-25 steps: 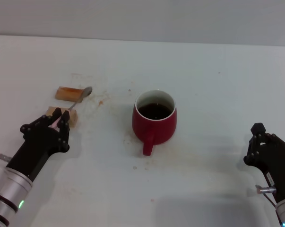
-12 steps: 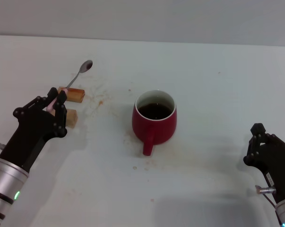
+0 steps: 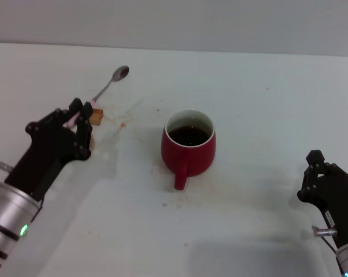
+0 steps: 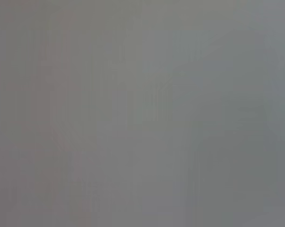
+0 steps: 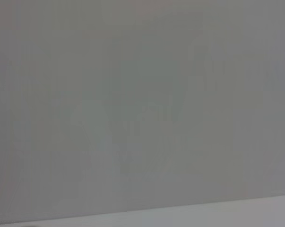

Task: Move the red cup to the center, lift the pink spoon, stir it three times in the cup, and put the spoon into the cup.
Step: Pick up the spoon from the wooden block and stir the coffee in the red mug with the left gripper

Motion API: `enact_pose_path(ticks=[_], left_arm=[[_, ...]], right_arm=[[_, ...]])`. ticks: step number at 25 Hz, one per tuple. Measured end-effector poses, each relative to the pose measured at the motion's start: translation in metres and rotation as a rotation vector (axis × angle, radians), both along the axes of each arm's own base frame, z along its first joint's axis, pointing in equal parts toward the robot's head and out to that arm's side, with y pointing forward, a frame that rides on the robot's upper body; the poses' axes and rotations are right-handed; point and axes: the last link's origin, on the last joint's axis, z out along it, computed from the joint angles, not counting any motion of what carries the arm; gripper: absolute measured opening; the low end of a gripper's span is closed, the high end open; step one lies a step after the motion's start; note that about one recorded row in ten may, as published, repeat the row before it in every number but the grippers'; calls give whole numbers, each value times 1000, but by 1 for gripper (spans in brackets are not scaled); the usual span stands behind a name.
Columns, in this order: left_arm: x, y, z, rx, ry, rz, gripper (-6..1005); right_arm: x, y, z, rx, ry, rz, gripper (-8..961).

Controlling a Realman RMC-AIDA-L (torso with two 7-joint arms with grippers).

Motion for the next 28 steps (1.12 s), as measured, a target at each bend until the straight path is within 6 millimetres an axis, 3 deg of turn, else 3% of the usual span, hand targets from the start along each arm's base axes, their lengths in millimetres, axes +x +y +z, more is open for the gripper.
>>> enact_pose_path(ticks=[3,8,14,24,28], left_arm=[[5,10,9,-36,12,24,142],[25,31,45,-92,107,67,141],[56,38,78,-108,253,111,141],[121,45,91,-216,606,144,140],[137,45,96,-260,651,125,140]], right_arm=[[0,0,0,0,0,0,1],[0,0,1,3,0,0,1],[2,-1,1,4,-2,-4,1],[2,-1,1,5,-2,-3,1],[3,-3,1,5,-4,-10,1]])
